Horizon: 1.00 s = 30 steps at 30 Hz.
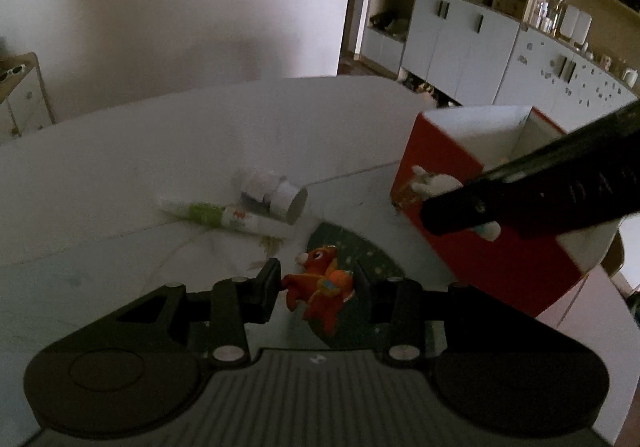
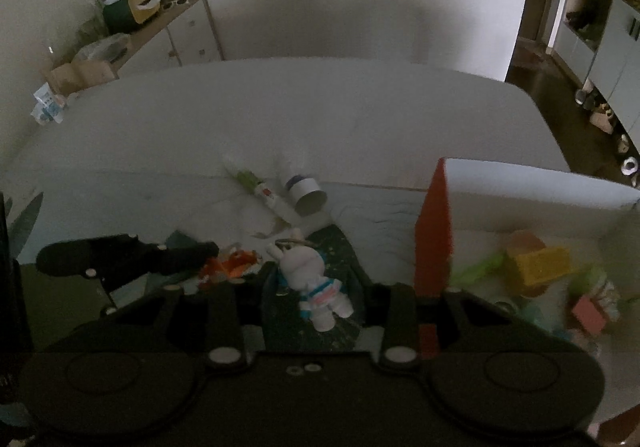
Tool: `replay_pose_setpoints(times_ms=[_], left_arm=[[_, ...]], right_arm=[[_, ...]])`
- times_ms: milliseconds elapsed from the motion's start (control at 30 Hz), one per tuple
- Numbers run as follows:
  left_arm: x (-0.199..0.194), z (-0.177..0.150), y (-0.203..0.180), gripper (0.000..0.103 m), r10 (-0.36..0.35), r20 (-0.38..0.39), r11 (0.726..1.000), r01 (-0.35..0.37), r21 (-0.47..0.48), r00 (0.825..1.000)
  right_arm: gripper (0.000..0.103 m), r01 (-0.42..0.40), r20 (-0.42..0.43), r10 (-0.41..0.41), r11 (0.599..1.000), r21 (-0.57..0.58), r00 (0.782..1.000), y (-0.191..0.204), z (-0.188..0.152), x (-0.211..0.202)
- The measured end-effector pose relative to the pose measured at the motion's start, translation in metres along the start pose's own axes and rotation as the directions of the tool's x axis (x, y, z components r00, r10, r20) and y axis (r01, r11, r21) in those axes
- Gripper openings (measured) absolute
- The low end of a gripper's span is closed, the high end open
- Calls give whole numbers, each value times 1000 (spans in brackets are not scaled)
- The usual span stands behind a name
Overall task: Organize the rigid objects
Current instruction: 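Carry the orange toy and bunny figurine into the red box and open both grippers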
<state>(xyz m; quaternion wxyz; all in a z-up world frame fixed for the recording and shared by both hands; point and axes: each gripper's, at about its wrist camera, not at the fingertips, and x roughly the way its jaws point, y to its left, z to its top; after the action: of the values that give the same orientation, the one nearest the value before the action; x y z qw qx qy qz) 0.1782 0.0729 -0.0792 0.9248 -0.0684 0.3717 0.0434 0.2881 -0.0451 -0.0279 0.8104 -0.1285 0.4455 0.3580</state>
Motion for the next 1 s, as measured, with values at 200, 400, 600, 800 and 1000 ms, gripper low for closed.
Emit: replay_pose_setpoints(times_ms=[200, 400, 600, 800, 1000], left_arm=[[-20, 13, -12, 39, -1, 20, 1000, 0, 25, 1000], [-32, 25, -28, 39, 0, 33, 1000, 0, 21, 999], [-35, 37, -60, 39, 2, 45, 999, -4, 39, 999], [-28, 49, -98, 39, -4, 47, 999, 1, 51, 999], [-15, 59, -137, 39, -9, 41, 997, 6, 75, 999]], right_arm=[[37, 3, 26, -3, 1000, -4, 1000, -10, -7, -22], [37, 13, 52, -13, 1000, 6, 999, -34, -17, -43], [37, 19, 65, -20, 1000, 17, 998, -65, -30, -58], [37, 22, 59, -23, 1000, 21, 998, -103, -41, -67], [37, 14, 52, -15, 1000, 13, 999, -139, -48, -72]])
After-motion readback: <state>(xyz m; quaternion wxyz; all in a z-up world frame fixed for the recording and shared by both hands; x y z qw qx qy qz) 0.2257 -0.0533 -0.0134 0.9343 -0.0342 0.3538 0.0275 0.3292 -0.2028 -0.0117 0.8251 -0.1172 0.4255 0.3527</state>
